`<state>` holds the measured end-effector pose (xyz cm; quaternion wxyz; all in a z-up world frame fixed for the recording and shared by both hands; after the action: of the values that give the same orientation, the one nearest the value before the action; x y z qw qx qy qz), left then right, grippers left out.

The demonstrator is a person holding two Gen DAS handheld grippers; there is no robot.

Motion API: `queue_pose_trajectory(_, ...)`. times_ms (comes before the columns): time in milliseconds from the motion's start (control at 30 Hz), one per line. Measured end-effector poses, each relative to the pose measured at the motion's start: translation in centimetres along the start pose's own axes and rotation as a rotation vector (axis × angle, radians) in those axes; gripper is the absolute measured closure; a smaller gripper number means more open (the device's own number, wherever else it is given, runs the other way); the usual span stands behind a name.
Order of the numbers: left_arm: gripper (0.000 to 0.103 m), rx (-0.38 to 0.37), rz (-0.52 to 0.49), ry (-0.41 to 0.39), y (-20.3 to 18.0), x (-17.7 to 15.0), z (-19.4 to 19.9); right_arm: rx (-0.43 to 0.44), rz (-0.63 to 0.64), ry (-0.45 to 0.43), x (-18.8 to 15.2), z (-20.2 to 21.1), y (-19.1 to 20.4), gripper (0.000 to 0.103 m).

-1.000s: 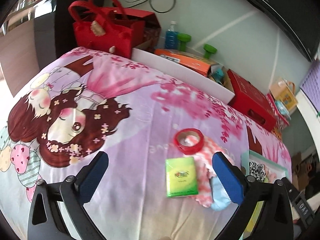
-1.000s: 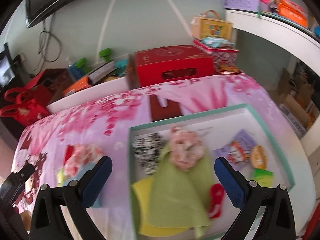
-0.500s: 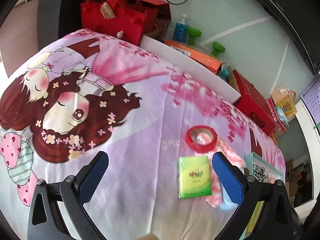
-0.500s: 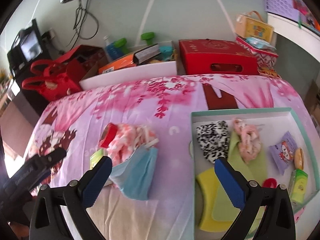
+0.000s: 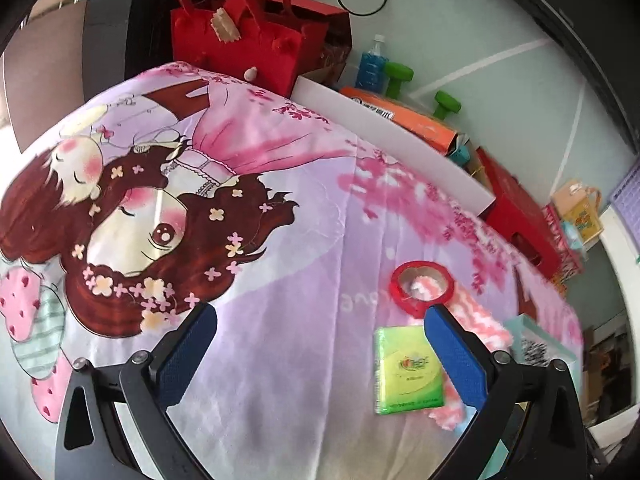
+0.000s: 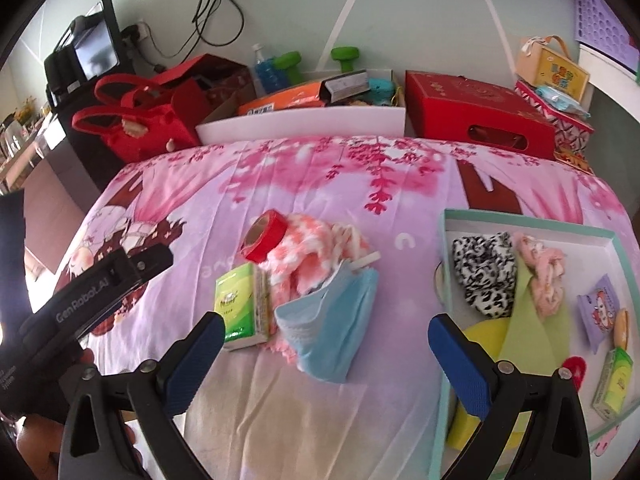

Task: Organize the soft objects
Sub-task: 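Grasp the green tissue pack with the left tool while the right tool grasps the blue mask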

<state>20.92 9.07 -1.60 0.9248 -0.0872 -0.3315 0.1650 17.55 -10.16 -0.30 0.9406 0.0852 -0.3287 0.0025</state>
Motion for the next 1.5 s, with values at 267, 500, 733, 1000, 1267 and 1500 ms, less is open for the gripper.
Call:
queue_pose_trajectory(267, 0.000, 0.096, -0.104, 0.044, -1.2, -0.7, -1.2, -0.026, 0.014, 0.063, -1.1, -2.4, -0.2, 0.013)
queue_pose_trajectory(500, 0.000, 0.057, -0.200, 0.075, -3.8, -1.5, -1.9, -0.085, -0.023, 0.066, -1.0, -2.8, -2.5, 0.024)
queue_pose_trajectory(733, 0.000, 0.002, -0.242, 0.120, -5.7, -2.3, -3.0, -0.068, -0.016, 0.071, -1.0, -2.8, -2.4, 0.052)
queue_pose_trajectory(1000, 0.001, -0.025, -0.227, 0.166, -5.8, -2.9, -4.2, -0.077, -0.001, 0.080, -1.2, -3.1, -2.3, 0.063)
queue_pose_trajectory(1267, 0.029, -0.030, -0.248, 0.174, -6.1, -3.0, -4.2, -0.079, -0.008, 0.092, -1.3, -3.5, -2.5, 0.068)
queue_pose_trajectory(1500, 0.052, -0.076, -0.220, 0.178, -5.9, -2.9, -4.1, -0.063, -0.019, 0.093, -1.4, -3.6, -2.5, 0.077)
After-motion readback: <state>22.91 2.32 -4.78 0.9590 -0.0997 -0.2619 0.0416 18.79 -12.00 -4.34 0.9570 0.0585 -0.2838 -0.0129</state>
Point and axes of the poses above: each gripper's, at about its wrist camera, not at the fingertips, and z roughly against the way its jaws point, y to its left, x to its top, the point moved 4 cm from there along -z, roughly the way its jaws point, and after that the axes turned 6 degrees about -z, right-handed, at the moved point
